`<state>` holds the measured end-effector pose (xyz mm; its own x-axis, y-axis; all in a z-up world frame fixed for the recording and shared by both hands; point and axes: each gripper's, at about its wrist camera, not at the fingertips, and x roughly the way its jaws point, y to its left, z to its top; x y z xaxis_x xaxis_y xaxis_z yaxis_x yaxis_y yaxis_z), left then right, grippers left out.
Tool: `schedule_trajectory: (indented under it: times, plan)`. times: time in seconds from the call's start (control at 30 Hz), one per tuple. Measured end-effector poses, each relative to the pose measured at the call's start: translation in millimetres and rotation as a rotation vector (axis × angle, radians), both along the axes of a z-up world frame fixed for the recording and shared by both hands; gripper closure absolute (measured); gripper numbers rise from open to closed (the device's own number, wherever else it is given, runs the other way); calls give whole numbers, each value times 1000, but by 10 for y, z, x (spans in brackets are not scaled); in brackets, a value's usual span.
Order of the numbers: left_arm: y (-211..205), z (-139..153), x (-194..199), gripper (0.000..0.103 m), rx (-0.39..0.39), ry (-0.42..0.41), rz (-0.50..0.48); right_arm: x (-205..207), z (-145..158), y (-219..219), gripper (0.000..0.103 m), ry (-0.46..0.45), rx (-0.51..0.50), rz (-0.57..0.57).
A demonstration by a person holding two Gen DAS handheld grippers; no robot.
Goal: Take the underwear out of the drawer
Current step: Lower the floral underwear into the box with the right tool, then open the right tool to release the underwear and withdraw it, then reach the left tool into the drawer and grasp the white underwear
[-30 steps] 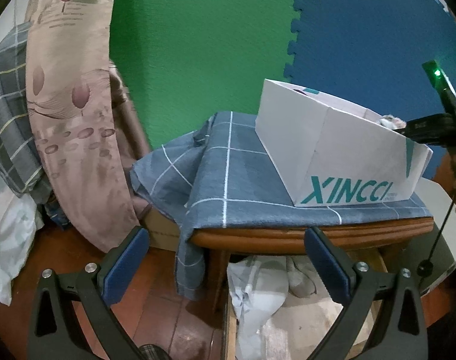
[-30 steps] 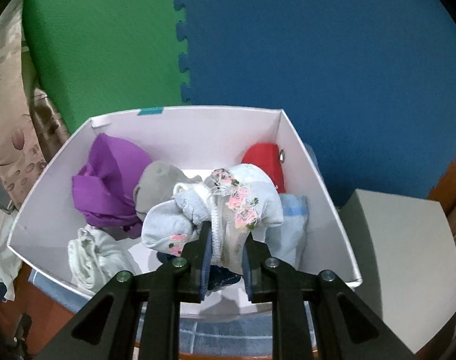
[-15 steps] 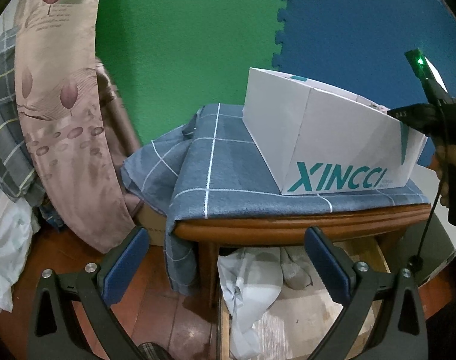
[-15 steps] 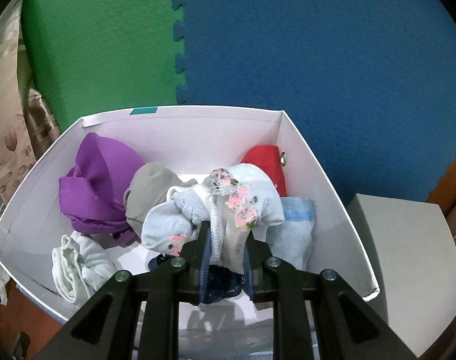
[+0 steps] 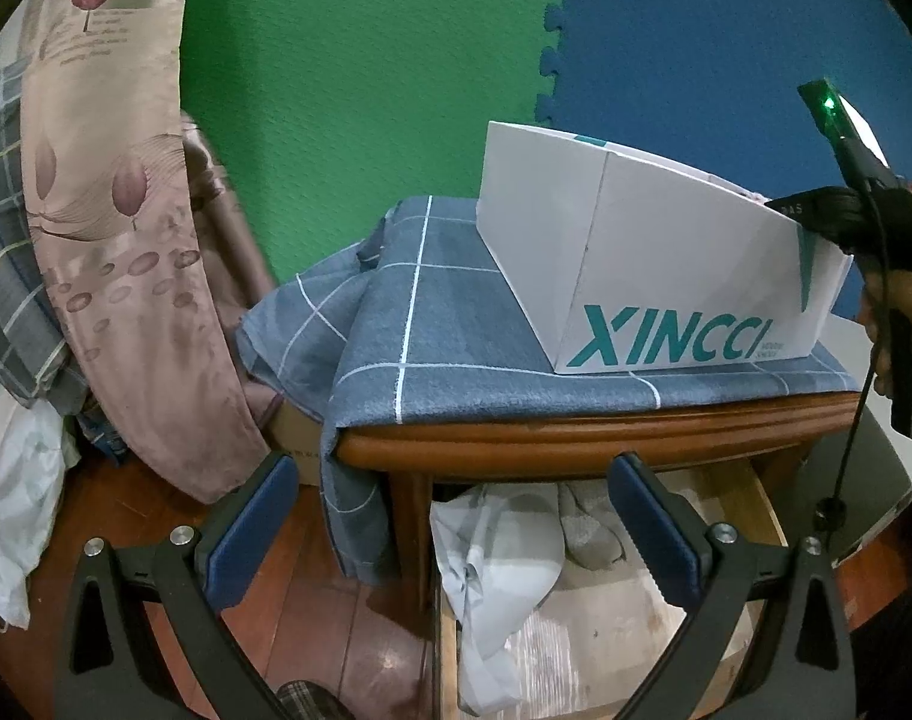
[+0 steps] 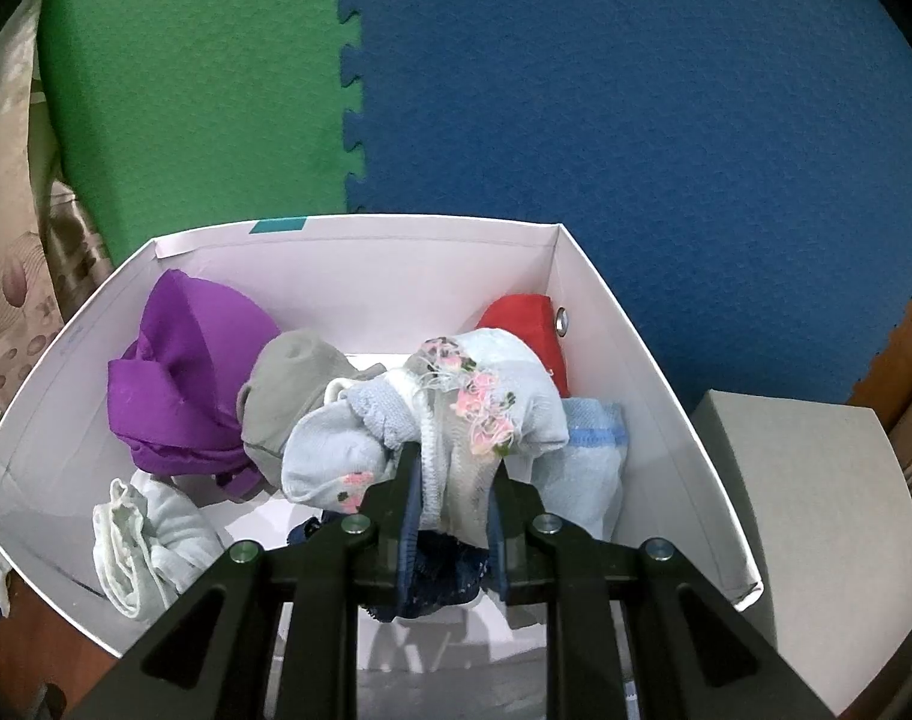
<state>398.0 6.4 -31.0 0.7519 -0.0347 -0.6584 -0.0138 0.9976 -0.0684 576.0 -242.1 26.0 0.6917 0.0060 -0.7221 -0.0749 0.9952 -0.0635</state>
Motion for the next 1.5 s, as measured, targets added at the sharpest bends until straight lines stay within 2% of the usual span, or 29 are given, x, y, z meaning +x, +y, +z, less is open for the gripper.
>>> schedule_trajectory:
  times: [0.33,0.43,0.47,0.53,0.57,0.63,0.7,0.8,0.87,1.0,1.07,1.13,1.27,1.33,1.4,1.5]
  plan:
    - [-4,-13,9,1,-1,3,-6,-35,-24,1,82,-29,5,-5]
    - [-11,-18,10,1,-2,0,-8,-54,-31,-21,76,-48,13,7]
    - [-14,-27,9,1,1,2,-9,-58,-31,-37,70,-45,13,9]
    - [-21,-29,1,1,4,4,-10,-102,37,-80,48,-55,23,13]
    - [-30,-37,-5,1,9,3,-12,-169,133,-132,34,-99,38,-7]
    - [-50,-55,-15,1,23,3,-19,-350,411,-262,30,-207,81,-46]
    - [-70,-67,-28,1,30,-4,-31,-559,686,-402,25,-260,121,-46]
    - [-121,-75,-55,1,16,-16,-71,-1051,921,-634,19,-345,89,-12]
    - [-203,-111,-82,1,7,-9,-125,-1436,790,-758,19,-339,17,43]
    - [-443,-304,-135,1,7,53,-230,-2023,16,-899,19,-174,-132,140]
    - [-542,-451,-151,1,-5,97,-251,-2289,-417,-1028,19,-101,-110,136]
    - [-644,-595,-159,1,26,157,-263,-2370,-658,-1049,19,-37,-104,135]
    - [-717,-753,-142,1,126,223,-301,-2396,-626,-963,19,-72,-53,246]
    - [-684,-801,-77,1,159,236,-279,-2355,-725,-953,19,-19,-42,259]
    - [-668,-871,6,2,210,260,-261,-2301,-782,-895,19,36,24,288]
    - [-741,-997,109,3,298,309,-291,-2337,-782,-912,19,61,92,318]
